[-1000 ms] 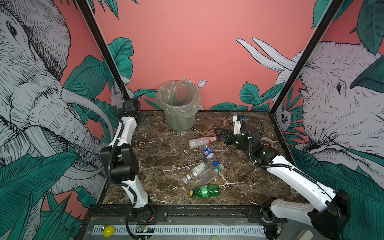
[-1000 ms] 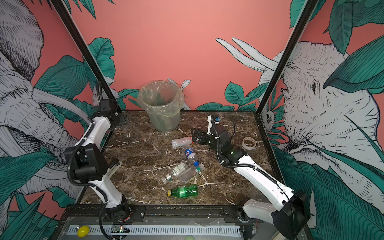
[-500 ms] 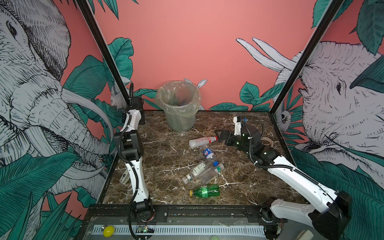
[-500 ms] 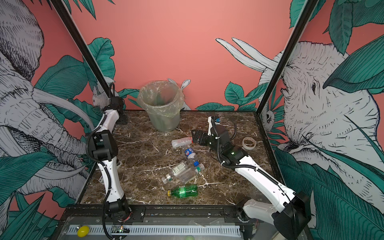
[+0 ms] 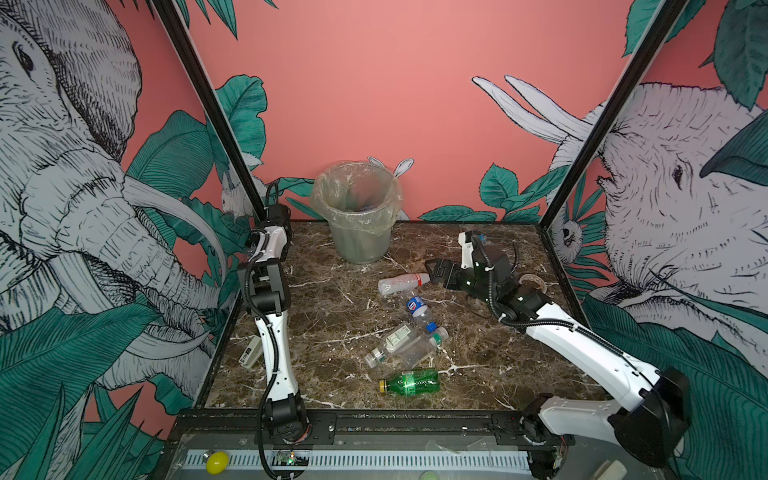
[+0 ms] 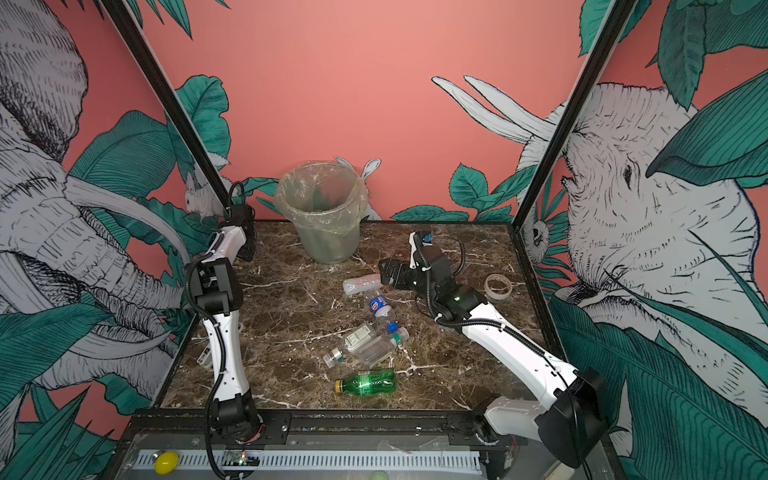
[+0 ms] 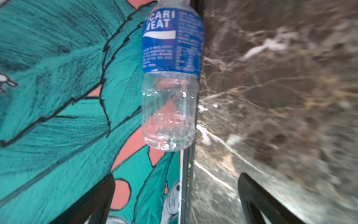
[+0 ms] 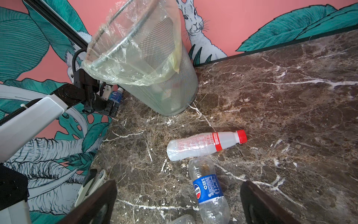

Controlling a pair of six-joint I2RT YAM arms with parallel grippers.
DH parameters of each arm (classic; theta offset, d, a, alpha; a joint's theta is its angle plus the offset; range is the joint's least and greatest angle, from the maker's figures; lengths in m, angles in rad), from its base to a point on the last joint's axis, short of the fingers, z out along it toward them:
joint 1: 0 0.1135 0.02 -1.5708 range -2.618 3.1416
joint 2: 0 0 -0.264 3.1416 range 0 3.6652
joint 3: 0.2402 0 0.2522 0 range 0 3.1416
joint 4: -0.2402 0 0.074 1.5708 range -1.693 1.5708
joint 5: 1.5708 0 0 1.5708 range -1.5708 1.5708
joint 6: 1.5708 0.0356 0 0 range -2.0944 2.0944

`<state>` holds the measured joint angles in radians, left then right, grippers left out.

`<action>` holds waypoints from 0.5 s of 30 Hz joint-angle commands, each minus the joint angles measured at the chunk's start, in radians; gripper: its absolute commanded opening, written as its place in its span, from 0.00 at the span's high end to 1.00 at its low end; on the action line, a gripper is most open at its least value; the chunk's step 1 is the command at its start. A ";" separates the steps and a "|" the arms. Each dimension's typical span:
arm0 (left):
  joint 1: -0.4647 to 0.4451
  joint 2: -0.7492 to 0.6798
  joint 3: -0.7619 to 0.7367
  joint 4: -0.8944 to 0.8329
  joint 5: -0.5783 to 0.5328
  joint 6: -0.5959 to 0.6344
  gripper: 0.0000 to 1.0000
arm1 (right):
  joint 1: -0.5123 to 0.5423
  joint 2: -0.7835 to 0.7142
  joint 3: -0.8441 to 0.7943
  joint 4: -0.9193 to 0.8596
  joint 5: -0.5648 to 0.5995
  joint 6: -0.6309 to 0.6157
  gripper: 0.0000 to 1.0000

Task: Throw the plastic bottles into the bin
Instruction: 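Grasp the blue-labeled Pocari Sweat bottle beside the wall with the left gripper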

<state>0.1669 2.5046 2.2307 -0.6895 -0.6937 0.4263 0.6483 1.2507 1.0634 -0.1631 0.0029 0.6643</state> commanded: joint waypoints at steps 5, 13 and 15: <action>0.040 0.046 0.060 0.073 -0.022 0.069 0.05 | 0.005 0.028 0.056 -0.013 -0.018 0.015 0.01; 0.055 0.109 0.092 0.114 -0.012 0.078 0.08 | 0.005 0.035 0.066 -0.026 -0.007 0.044 0.01; 0.055 0.117 0.091 0.133 -0.004 0.081 0.10 | 0.005 0.037 0.059 -0.022 -0.006 0.055 0.01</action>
<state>0.2180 2.6072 2.3047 -0.5785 -0.7147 0.4915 0.6483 1.2839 1.1118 -0.2016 -0.0113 0.6964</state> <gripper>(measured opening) 0.910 0.989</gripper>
